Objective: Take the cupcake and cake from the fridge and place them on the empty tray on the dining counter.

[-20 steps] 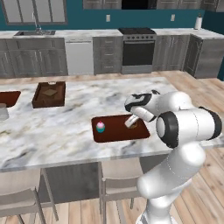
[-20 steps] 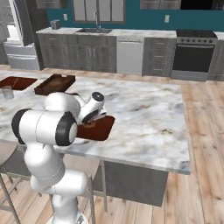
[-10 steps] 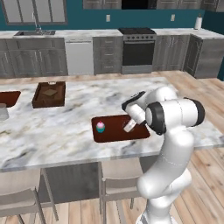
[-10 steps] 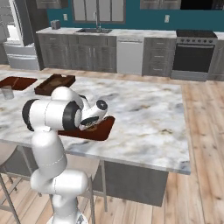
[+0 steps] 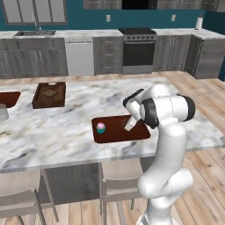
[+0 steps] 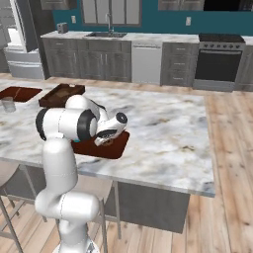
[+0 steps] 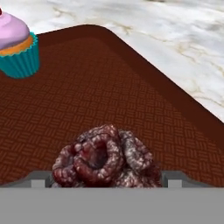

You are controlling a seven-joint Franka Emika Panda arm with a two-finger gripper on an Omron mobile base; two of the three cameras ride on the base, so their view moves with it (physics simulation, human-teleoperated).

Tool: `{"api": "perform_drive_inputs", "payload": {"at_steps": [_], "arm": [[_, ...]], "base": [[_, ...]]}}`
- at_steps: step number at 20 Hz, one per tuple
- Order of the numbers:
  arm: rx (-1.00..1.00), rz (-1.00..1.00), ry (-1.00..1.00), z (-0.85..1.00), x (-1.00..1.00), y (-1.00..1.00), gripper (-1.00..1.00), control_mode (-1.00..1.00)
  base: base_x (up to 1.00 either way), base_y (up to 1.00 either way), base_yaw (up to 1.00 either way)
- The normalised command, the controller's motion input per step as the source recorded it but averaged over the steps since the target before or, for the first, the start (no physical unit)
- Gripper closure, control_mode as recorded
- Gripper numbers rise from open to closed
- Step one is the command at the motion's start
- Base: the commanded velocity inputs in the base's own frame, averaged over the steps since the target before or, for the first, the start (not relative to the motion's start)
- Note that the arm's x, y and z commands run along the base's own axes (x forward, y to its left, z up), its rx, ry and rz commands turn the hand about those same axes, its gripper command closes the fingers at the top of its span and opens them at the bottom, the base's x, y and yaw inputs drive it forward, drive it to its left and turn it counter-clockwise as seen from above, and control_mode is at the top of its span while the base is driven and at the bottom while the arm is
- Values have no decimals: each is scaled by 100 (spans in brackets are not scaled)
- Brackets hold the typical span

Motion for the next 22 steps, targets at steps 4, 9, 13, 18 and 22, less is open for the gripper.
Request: {"api": "perform_drive_inputs", "payload": {"at_steps": [4, 9, 13, 18, 22], "arm": [[-2, 6, 0, -38, 42, 1, 100, -100], [-4, 5, 0, -36, 19, 3, -100, -100], [-5, 2, -1, -5, -5, 0, -100, -100], [-1, 0, -4, 11, -23, -6, -100, -100], [0, 0, -5, 33, -45, -10, -100, -100]], "base": [[0, 0, 0], [0, 0, 0], [0, 0, 0], [0, 0, 0], [0, 0, 0]]}}
